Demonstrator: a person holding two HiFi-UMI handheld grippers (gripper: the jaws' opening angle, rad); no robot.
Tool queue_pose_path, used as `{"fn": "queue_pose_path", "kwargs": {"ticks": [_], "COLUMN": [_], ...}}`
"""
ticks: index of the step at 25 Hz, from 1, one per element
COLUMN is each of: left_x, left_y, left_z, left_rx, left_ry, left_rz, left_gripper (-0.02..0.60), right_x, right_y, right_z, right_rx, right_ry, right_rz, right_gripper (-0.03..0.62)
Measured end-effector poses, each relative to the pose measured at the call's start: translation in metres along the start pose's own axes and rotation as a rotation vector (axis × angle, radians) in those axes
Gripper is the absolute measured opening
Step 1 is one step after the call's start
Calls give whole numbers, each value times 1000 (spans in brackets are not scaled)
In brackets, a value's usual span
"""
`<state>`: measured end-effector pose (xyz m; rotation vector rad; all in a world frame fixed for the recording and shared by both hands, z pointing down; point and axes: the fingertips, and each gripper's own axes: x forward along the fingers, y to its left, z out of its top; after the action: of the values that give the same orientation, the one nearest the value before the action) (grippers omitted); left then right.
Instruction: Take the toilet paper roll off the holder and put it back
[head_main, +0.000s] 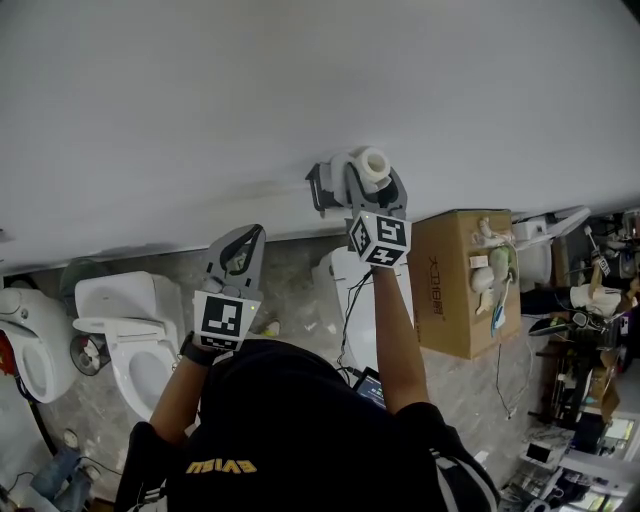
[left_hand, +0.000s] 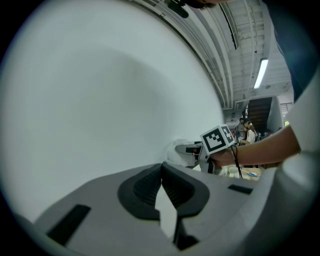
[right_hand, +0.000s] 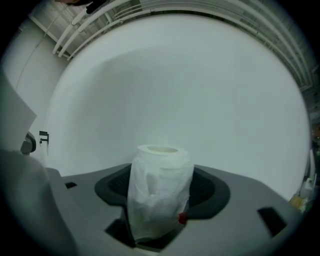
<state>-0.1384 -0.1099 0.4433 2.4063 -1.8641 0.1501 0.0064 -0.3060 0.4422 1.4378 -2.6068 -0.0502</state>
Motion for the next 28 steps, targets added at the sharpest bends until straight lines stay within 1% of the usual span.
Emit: {"fn": "queue_pose_path", "kwargs": {"ticks": [15, 17, 19, 24, 28], "left_x": [-7, -7, -9, -7, 1], "left_y": [-3, -6, -9, -9, -12], "left_z": [-3, 0, 3, 7, 5], "left_rx": [15, 27, 39, 49, 53], "left_ry": [18, 17, 15, 3, 12], "left_rz": [-13, -25, -35, -39, -61], "left_gripper": [11, 11, 11, 11, 11], "right_x": [2, 5, 3, -19, -38], "right_y": [0, 2, 4, 0, -2], "right_z": [1, 0, 0, 6, 11], "right_rx": [2, -8, -19, 50, 45], "right_ry": [16, 42, 54, 40, 33], "right_rz": [-14, -24, -28, -28, -29], "right_gripper": [298, 312, 403, 403, 402]}}
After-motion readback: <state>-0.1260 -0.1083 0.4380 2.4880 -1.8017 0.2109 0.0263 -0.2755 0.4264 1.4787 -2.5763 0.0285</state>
